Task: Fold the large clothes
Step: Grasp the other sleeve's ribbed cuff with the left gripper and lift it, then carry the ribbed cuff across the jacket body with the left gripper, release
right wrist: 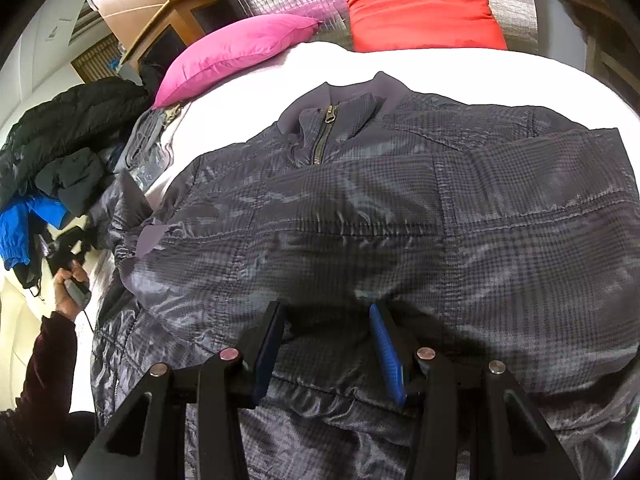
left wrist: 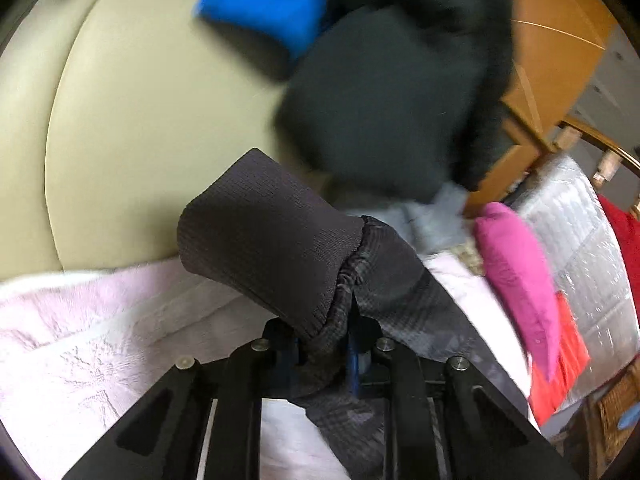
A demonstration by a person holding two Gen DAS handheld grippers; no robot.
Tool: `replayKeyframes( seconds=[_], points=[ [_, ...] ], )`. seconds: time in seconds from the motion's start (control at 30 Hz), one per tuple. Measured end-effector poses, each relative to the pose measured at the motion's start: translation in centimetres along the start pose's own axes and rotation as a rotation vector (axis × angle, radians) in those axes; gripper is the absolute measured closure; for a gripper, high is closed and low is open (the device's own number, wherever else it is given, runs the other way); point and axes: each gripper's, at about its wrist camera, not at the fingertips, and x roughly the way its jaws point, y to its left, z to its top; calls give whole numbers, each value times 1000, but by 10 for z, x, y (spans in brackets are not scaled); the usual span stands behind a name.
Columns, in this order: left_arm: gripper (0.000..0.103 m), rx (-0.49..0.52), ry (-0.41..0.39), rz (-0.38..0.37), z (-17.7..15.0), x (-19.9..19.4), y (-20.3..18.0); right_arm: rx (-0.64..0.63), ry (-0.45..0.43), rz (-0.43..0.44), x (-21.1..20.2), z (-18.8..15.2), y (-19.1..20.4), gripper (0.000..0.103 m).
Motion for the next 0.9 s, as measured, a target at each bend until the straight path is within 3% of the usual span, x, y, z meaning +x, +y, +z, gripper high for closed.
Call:
replayKeyframes(
  seconds=[0.13,0.37,0.47,0.63,0.77,0.9],
  points=[
    [85,88,-13,-72,2,-35,-50,14,-7,10,-5,1,0,54],
    [85,282,-55,-176,-21,-91,-142,17,-65,42,-27,0,9,54],
    [85,338,-37,-231,-35,-118,-172,27,-86,53,-36,0,8,54],
    [85,467,53,-293,-74,-118,-236,53,-120,69,-49,0,4,54],
    [85,594,165,-374,-141,-133,-274,89,-145,84,-58,3,-3,54],
    [85,718,344,-379,-216,-115,-296,140,-147,85,-60,6,-15,54]
  ],
)
